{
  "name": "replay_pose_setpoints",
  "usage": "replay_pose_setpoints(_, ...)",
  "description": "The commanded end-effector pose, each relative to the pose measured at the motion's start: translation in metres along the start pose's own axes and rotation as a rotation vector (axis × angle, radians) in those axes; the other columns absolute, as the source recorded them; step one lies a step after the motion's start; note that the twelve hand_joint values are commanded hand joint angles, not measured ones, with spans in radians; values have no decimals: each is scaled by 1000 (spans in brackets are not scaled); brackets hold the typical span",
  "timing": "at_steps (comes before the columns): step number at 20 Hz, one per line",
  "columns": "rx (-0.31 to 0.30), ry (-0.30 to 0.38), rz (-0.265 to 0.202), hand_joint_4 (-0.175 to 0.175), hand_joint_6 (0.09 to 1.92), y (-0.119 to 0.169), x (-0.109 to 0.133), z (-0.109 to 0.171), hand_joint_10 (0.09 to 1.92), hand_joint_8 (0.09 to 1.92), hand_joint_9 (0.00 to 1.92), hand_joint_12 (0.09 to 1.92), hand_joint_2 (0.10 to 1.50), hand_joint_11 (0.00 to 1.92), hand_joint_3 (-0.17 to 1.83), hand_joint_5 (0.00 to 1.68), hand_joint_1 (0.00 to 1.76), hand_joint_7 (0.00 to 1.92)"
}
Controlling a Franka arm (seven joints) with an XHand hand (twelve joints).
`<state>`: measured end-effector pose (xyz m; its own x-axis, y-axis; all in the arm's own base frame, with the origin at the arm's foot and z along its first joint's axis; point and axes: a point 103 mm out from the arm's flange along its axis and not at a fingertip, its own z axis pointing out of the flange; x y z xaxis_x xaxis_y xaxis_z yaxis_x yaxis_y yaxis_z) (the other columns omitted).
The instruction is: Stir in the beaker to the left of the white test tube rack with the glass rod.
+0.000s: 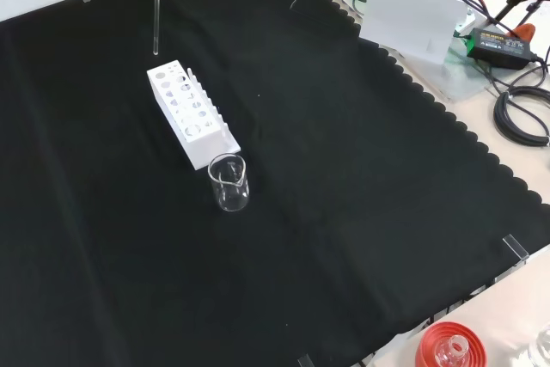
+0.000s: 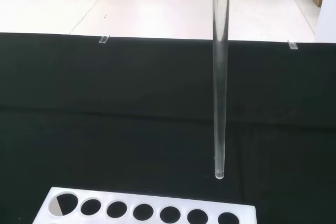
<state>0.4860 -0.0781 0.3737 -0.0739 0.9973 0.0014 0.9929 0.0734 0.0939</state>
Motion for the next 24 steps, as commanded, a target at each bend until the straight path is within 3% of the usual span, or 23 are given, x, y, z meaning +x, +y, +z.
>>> replay_pose_setpoints(1,4,-9,4,-175,429,-4,1,-3,550,785,1619,692,1092,1507,-175,1205,1317,1279)
replay_pose_setpoints(8,14,4,7,-175,428,-5,7,-2,547,787,1621,693,1092,1508,-175,1205,1317,1278)
replay_pose_setpoints(16,21,3,-54,-175,427,2,43,-6,546,787,1622,693,1092,1508,-175,1206,1317,1278)
replay_pose_setpoints(24,21,26,-145,-175,425,3,93,-15,544,789,1624,693,1092,1509,-175,1207,1317,1278)
